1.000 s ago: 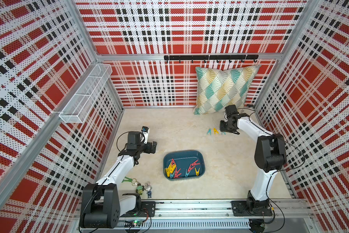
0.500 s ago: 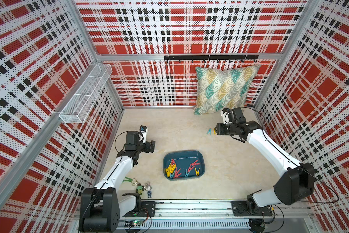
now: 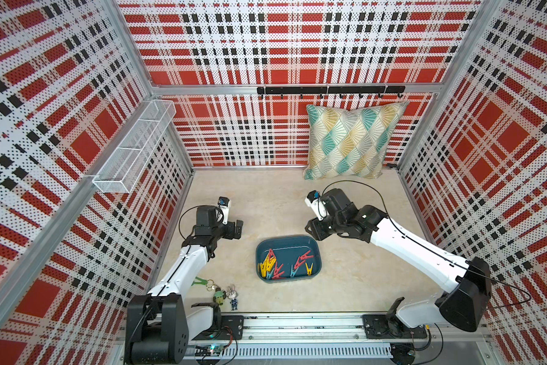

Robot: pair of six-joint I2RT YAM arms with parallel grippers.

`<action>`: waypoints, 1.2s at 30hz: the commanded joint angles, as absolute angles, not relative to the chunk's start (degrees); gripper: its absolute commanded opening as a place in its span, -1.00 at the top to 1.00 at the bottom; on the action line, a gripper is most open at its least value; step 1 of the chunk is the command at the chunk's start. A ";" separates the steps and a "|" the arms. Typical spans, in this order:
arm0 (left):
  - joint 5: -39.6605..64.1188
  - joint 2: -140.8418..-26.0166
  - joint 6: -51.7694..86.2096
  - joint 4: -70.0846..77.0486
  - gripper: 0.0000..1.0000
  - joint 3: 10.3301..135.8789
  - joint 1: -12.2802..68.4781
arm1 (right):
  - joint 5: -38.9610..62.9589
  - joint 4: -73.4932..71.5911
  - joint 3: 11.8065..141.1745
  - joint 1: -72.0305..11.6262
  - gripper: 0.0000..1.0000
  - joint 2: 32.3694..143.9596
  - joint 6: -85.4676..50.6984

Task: Take the clothespins out of the storage box
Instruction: Place the clothespin at the center of the board, then pick up the clothespin from the storage box.

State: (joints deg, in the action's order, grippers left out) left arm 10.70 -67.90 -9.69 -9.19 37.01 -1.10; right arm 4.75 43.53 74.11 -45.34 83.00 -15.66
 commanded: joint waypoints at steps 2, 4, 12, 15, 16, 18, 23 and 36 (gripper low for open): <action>12.96 -67.55 -11.19 -10.46 -0.98 38.13 -1.73 | 1.59 46.98 78.00 -50.44 0.12 86.76 -13.24; 13.31 -67.61 -11.49 -10.63 -0.98 38.14 -1.74 | 0.38 48.25 79.60 -52.69 0.13 88.84 -12.68; 14.93 -67.50 -12.73 -11.41 -0.98 38.14 -2.09 | -0.51 49.30 82.73 -56.56 0.12 94.01 -12.14; 15.77 -67.47 -13.55 -11.91 -0.98 38.13 -2.08 | -1.01 49.82 83.72 -57.12 0.11 95.24 -11.82; 15.98 -67.44 -13.68 -11.92 -0.98 38.14 -2.07 | -1.10 50.15 84.08 -57.30 0.11 95.76 -11.54; 16.30 -67.51 -13.88 -12.20 -0.99 38.17 -2.20 | -1.37 50.63 84.62 -57.76 0.11 96.77 -11.04; 16.70 -67.60 -14.30 -12.39 -0.98 38.14 -2.27 | -1.62 51.95 85.55 -58.58 0.11 99.16 -9.99; 16.61 -68.59 -14.61 -12.92 -0.99 38.36 -2.77 | -2.69 54.79 86.31 -59.23 0.11 103.99 -6.00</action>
